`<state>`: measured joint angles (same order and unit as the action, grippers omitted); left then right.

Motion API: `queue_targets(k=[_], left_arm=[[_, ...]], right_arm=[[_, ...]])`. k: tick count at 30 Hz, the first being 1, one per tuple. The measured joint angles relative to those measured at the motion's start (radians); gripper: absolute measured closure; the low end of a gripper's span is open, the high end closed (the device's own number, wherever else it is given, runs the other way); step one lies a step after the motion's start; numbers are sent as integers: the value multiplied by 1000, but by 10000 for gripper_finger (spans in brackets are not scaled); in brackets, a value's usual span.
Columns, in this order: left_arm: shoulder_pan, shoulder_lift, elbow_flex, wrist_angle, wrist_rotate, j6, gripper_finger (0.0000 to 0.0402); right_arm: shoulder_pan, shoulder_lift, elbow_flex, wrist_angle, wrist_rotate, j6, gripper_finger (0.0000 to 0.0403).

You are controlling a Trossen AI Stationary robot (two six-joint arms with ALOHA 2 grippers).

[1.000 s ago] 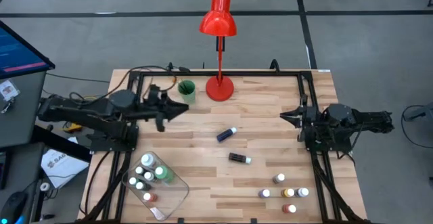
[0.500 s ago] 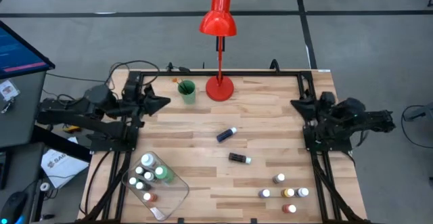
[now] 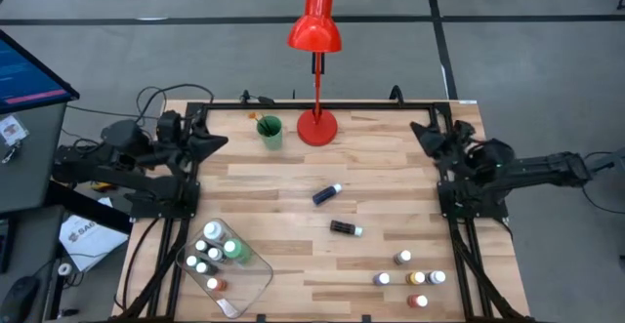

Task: Pick & Place Paint Supplies
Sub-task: Adjust the blue coloring bottle to the center of the table

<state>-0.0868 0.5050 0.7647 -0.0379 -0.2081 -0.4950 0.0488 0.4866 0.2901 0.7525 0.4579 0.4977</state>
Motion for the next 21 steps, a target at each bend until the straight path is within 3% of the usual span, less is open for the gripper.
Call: queue_targets(k=[4,9,13,21], left_arm=[[0,-23,0,-12,8,-1,400],[0,-47,0,-39,16,-8,400],[0,-49,0,-55,16,-14,400],[0,-44,0,-62,16,-10,400]], right_arm=[[-40,58,1,-68,-37,-35,369],[-65,182,93,-446,-63,-10,342],[-64,341,198,-717,-131,-83,283],[-70,652,372,-858,-248,-409,139]])
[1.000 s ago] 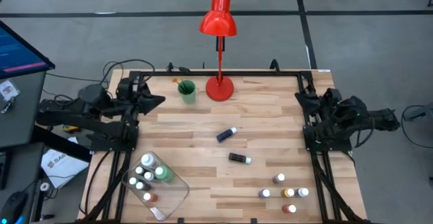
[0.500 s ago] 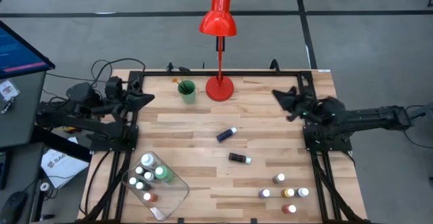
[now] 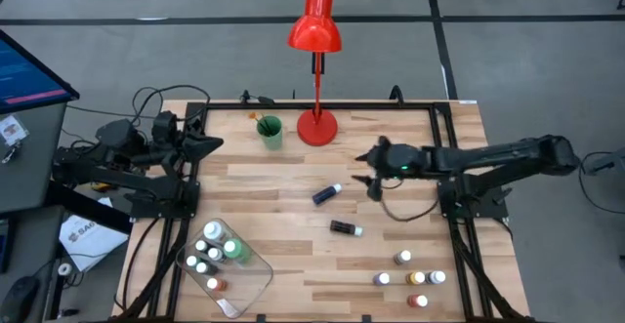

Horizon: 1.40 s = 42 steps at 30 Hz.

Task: Pick & Place Paint Supplies
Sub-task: Adjust the blue coloring bottle to the center of the table

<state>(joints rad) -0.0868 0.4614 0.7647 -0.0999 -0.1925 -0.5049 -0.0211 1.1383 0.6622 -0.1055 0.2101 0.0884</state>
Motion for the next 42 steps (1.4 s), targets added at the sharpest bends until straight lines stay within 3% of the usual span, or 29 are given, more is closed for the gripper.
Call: queue_targets(k=[7,15,28,32,38,42], left_arm=[[0,0,0,-19,0,-2,400],[0,0,0,-34,0,-18,400],[0,2,0,-41,0,-26,400],[0,8,0,-42,0,-27,400],[0,13,0,-42,0,-27,400],[0,13,0,-42,0,-26,400]], right_arm=[[-38,272,163,-98,-160,-251,126],[-81,516,256,-128,-267,-432,127],[-100,727,370,-194,-280,-541,131],[-98,729,379,-211,-275,-543,169],[-97,723,382,-265,-265,-501,295],[-97,721,395,-312,-262,-399,294]])
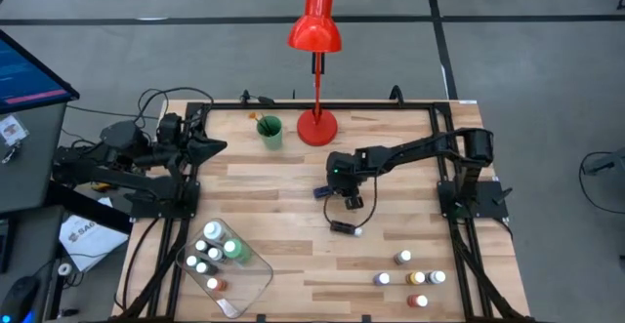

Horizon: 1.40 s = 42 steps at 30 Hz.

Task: Pick & Place Paint Supplies
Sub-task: Adjust the blue coloring bottle to the center of the table

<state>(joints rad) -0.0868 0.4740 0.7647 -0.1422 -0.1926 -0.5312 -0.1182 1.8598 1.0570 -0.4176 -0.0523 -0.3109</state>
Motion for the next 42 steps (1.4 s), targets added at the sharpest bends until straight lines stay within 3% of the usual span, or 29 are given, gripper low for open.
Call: queue_targets(k=[8,15,23,28,42], left_arm=[[0,13,0,1,0,0,400],[0,19,0,0,0,0,400],[0,19,0,1,0,0,400],[0,19,0,1,3,-1,400],[0,19,0,1,24,-1,400]], right_arm=[[14,-3,319,-619,-23,263,294],[14,9,489,-918,9,542,294],[-14,12,432,-1170,-64,736,294],[-13,11,375,-1151,-204,755,294],[97,11,136,-1154,-446,813,294]])
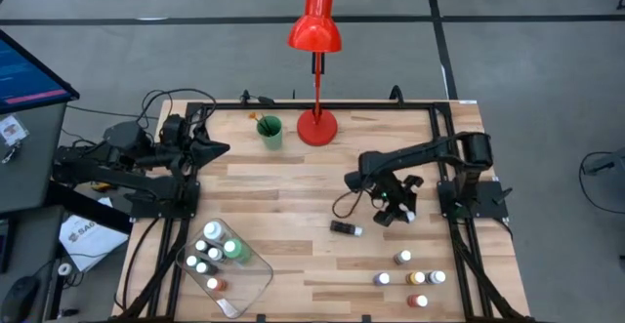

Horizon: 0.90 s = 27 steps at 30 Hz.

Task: Pick & Place Paint Supplies
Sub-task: Adjust the blue coloring bottle to the center of the table

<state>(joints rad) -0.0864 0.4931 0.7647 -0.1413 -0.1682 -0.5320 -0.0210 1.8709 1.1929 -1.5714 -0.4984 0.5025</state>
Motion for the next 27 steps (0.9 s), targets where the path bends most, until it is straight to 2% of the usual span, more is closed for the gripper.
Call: queue_targets(k=[7,19,27], left_arm=[[0,0,0,0,0,34,400],[0,0,0,0,-1,62,400],[0,0,0,2,-3,63,400]], right_arm=[[55,0,-74,0,-82,33,294],[80,0,-229,0,-85,56,294],[80,0,-236,7,-80,64,294]])
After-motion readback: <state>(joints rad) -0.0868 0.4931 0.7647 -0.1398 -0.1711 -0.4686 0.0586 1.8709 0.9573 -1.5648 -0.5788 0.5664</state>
